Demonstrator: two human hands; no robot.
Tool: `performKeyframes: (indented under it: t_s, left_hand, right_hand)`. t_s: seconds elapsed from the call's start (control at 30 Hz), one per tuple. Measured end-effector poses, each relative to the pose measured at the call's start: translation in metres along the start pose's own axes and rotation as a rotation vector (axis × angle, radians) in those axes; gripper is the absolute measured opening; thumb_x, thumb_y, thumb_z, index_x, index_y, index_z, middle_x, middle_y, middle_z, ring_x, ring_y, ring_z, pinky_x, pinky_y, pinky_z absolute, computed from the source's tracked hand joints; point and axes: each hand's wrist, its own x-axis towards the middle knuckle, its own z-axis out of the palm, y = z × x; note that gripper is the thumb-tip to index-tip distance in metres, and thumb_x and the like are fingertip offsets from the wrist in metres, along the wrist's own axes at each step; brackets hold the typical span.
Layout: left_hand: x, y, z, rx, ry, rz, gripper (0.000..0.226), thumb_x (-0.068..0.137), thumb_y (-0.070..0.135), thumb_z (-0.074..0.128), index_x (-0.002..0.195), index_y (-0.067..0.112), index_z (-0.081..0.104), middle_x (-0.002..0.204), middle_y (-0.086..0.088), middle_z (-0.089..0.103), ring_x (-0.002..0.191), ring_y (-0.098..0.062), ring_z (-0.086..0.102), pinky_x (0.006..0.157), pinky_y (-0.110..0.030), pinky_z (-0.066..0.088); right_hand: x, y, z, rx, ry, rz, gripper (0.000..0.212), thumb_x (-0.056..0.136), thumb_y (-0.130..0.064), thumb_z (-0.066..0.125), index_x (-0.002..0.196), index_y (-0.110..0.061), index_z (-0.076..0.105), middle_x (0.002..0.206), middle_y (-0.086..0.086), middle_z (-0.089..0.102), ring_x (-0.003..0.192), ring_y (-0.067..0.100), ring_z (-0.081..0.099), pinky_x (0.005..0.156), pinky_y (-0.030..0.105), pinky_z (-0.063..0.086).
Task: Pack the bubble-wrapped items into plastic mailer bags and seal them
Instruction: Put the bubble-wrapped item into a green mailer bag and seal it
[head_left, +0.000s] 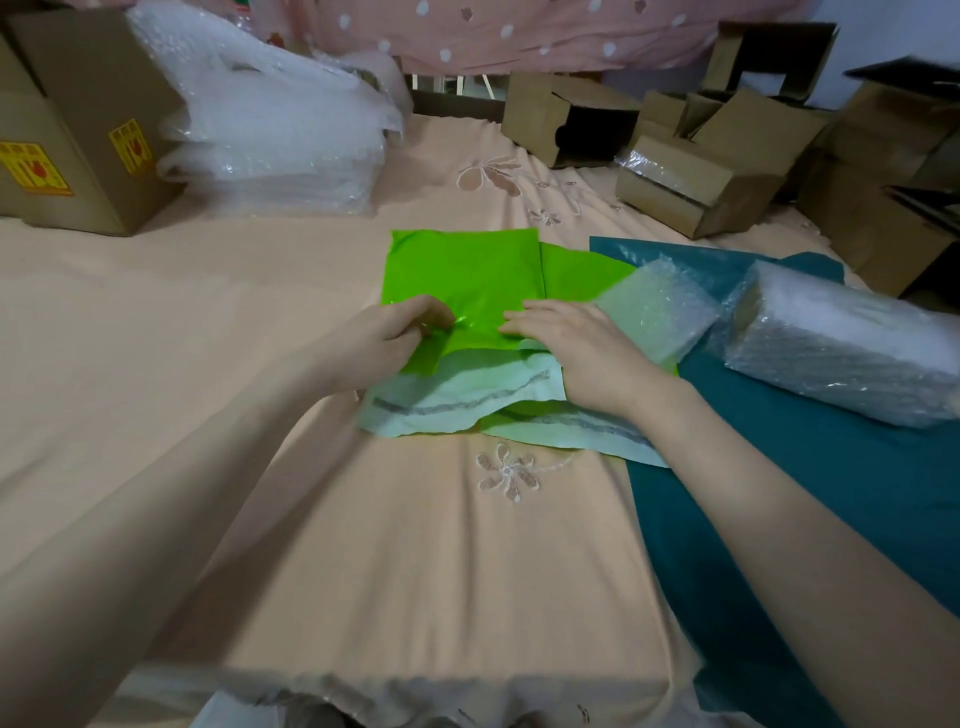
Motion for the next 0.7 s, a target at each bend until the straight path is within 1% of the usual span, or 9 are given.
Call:
performKeyframes:
  t_s: [0.13,0.23,0.3,0.4,0.43,0.53,0.6,0.63,0.7]
  left_hand:
    - [0.007,-0.014,-0.001,0.050,0.001,0.015,0.065,0.078,-0.016,0.023,0.125,0.020,0.049,0.121,0.008,0.053,0.099,-0.019,0.054,0.083,-0.023,0.038]
    - [0.011,-0.020,0.002,0.096,0.002,0.033,0.068,0.078,-0.016,0.028,0.131,0.023,0.046,0.121,0.008,0.050,0.095,-0.016,0.051,0.081,-0.024,0.039]
    - [0.013,-0.023,0.003,0.105,-0.019,0.081,0.069,0.075,-0.014,0.030,0.133,0.021,0.045,0.126,0.004,0.047,0.099,-0.018,0.049,0.083,-0.024,0.038]
    - [0.018,-0.027,0.007,0.198,-0.016,0.192,0.077,0.062,0.003,0.026,0.135,0.017,0.045,0.139,-0.004,0.043,0.117,-0.027,0.043,0.095,-0.026,0.033]
    - [0.019,-0.026,0.008,0.201,-0.002,0.194,0.079,0.060,0.005,0.026,0.135,0.015,0.045,0.137,-0.005,0.045,0.115,-0.026,0.043,0.093,-0.024,0.032]
    - [0.018,-0.022,0.004,0.001,0.043,0.124,0.060,0.073,-0.002,0.032,0.128,0.013,0.051,0.113,-0.003,0.053,0.099,-0.013,0.048,0.079,-0.012,0.035]
    - [0.017,-0.023,-0.001,-0.218,0.074,0.134,0.055,0.073,-0.002,0.029,0.118,0.016,0.053,0.113,-0.002,0.058,0.096,0.002,0.055,0.084,-0.004,0.038]
    - [0.018,-0.027,-0.003,-0.329,0.089,0.134,0.053,0.072,-0.002,0.026,0.113,0.020,0.053,0.113,-0.003,0.059,0.094,0.007,0.058,0.085,-0.005,0.040]
    - [0.017,-0.035,-0.008,-0.494,0.094,0.114,0.053,0.075,-0.009,0.024,0.104,0.024,0.053,0.114,-0.007,0.060,0.090,0.005,0.063,0.077,-0.009,0.045]
  right_hand:
    - [0.003,-0.001,0.003,0.056,-0.033,0.044,0.054,0.087,-0.003,0.049,0.136,-0.023,0.043,0.137,0.005,0.049,0.129,0.022,0.039,0.106,0.036,0.025]
    - [0.005,-0.001,0.007,0.056,-0.015,0.066,0.048,0.086,-0.003,0.053,0.129,-0.023,0.046,0.119,0.008,0.056,0.114,0.027,0.049,0.096,0.034,0.030]
    - [0.007,-0.001,0.008,0.042,0.009,0.068,0.045,0.086,-0.003,0.054,0.128,-0.021,0.047,0.113,0.010,0.058,0.108,0.029,0.051,0.091,0.034,0.031]
    - [0.009,0.000,0.010,0.029,0.060,0.068,0.041,0.087,-0.006,0.054,0.125,-0.020,0.049,0.105,0.012,0.062,0.100,0.031,0.054,0.084,0.035,0.033]
    - [0.010,0.001,0.011,0.045,0.089,0.067,0.038,0.087,-0.006,0.054,0.122,-0.020,0.052,0.100,0.013,0.064,0.095,0.032,0.056,0.080,0.035,0.033]
    - [0.010,0.003,0.009,0.196,0.158,0.105,0.031,0.089,-0.005,0.052,0.117,-0.018,0.061,0.093,0.017,0.069,0.080,0.034,0.058,0.067,0.036,0.038]
    - [0.009,0.005,0.003,0.327,0.231,0.141,0.025,0.089,-0.006,0.056,0.110,-0.016,0.066,0.093,0.017,0.070,0.081,0.033,0.060,0.067,0.036,0.041]
    - [0.008,0.006,0.001,0.386,0.265,0.160,0.019,0.088,-0.011,0.060,0.105,-0.015,0.069,0.089,0.017,0.070,0.080,0.031,0.059,0.065,0.035,0.040]
    - [0.007,0.008,-0.003,0.458,0.301,0.199,0.017,0.087,-0.023,0.063,0.096,-0.012,0.071,0.077,0.020,0.066,0.071,0.030,0.054,0.059,0.035,0.035]
